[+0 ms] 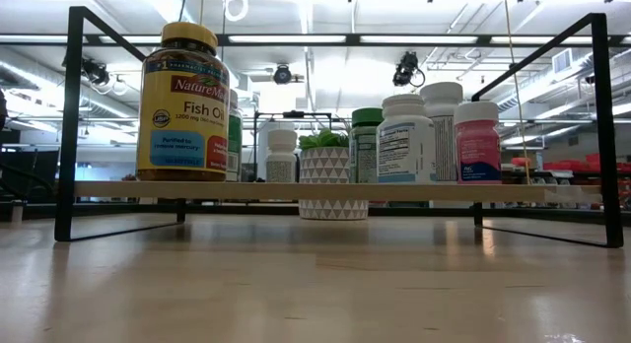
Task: Pick and place medicine bottles onto shelf by color
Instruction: Put the orange medicine bottle on the shelf
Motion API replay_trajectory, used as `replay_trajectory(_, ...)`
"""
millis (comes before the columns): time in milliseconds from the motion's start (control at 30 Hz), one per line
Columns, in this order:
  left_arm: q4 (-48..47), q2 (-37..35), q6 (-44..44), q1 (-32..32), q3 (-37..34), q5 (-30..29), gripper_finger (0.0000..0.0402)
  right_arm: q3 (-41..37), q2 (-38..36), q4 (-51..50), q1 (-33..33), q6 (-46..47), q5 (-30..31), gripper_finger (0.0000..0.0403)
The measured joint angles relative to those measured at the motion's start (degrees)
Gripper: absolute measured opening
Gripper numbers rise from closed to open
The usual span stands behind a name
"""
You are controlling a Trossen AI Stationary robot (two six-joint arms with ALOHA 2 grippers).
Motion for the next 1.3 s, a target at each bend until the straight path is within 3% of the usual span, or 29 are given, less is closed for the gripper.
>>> replay_trajectory(167, -0.2, 0.0, -0.6, 0.0, 0.0, 0.0, 0.0167, -7.5, -4.3, 6.4, -0.1, -0.9, 0.0, 0.0309)
replay_trajectory(433, -0.5, 0.0, -1.4, 0.0, 0.0, 0.0, 0.0168, -11.9, -2.8, 11.1, -0.8, -1.3, -2.6, 0.0307)
replay_trajectory(1300, -0.5, 0.0, -1.5, 0.0, 0.0, -0.2, 0.0173, -13.1, 4.6, 12.1, -2.7, 0.4, -3.6, 0.0307)
